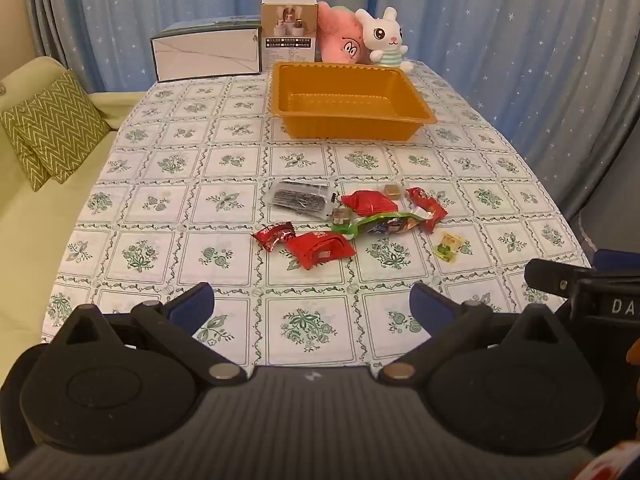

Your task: Organize snacks

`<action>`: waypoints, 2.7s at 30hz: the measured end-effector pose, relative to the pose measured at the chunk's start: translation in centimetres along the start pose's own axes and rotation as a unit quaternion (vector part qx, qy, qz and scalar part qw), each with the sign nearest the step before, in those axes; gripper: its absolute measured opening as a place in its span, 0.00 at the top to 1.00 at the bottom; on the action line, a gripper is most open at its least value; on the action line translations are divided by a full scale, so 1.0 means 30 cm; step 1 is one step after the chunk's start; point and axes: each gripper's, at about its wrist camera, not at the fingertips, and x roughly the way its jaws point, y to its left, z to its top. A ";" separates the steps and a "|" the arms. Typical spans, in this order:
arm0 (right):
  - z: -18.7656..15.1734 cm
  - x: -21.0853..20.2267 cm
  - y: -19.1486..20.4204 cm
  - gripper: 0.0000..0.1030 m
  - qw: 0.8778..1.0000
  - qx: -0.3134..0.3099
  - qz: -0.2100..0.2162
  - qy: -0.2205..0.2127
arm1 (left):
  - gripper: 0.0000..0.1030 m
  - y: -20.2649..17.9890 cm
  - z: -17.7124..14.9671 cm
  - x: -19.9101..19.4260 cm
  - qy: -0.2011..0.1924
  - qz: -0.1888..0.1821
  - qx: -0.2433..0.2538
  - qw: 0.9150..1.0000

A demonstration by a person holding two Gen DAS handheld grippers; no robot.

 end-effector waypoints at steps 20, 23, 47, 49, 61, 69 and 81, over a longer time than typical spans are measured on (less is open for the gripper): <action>-0.001 0.003 0.001 0.00 1.000 -0.003 -0.004 0.002 | 0.00 0.006 -0.002 0.008 -0.001 0.000 -0.004 1.000; -0.001 0.003 0.000 0.00 1.000 -0.003 -0.004 0.002 | 0.00 0.004 -0.003 0.006 -0.002 -0.001 -0.003 1.000; -0.002 0.009 -0.007 0.00 1.000 -0.001 -0.005 0.003 | 0.00 -0.004 0.000 0.000 -0.003 -0.005 -0.005 1.000; -0.002 0.009 -0.006 0.00 1.000 -0.001 -0.005 0.003 | 0.00 -0.003 0.000 0.001 -0.003 -0.005 -0.004 1.000; 0.000 0.011 -0.008 0.00 1.000 -0.001 -0.004 0.002 | 0.00 -0.004 0.003 0.002 -0.004 -0.006 -0.005 1.000; 0.000 0.011 -0.008 0.00 1.000 -0.001 -0.005 0.002 | 0.00 -0.006 0.007 0.001 -0.004 -0.006 -0.005 1.000; 0.001 0.011 -0.007 0.00 1.000 -0.001 -0.005 0.001 | 0.00 -0.008 0.012 -0.001 -0.005 -0.007 -0.006 1.000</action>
